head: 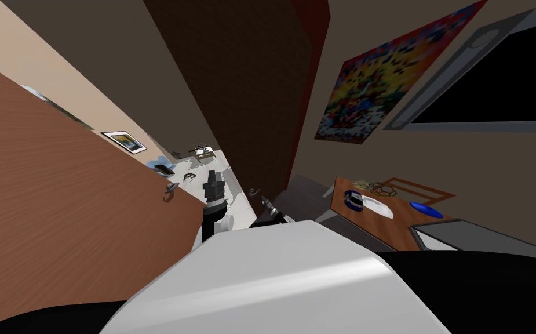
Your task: Push the door open
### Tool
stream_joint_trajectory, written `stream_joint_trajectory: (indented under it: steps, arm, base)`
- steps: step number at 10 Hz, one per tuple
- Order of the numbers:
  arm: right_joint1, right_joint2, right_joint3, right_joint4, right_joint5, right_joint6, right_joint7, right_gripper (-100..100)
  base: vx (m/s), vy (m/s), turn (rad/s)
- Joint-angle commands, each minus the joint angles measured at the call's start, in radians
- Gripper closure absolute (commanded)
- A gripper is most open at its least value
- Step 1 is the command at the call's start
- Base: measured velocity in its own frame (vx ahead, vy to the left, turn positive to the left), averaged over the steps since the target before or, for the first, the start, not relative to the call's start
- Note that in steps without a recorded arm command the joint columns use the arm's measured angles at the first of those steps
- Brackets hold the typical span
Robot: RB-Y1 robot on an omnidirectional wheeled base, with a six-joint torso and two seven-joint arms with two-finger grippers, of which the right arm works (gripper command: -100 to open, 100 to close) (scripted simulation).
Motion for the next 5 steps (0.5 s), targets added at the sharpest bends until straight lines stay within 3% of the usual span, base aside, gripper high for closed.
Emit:
stream_joint_trajectory:
  steps: [1,4,5]
  arm:
    - [-0.002,0.001,-0.006,0.005,0.0,0.0,0.002,-100]
    - [-0.008,0.024,-0.016,0.016,-0.001,0.0,0.004,-100]
    - [-0.008,0.019,-0.014,0.016,-0.001,-0.001,0.003,-100]
  base:
    - [0.183,0.149,0.037]
    - [0.17,0.14,0.031]
    - [0.067,0.062,0.0]
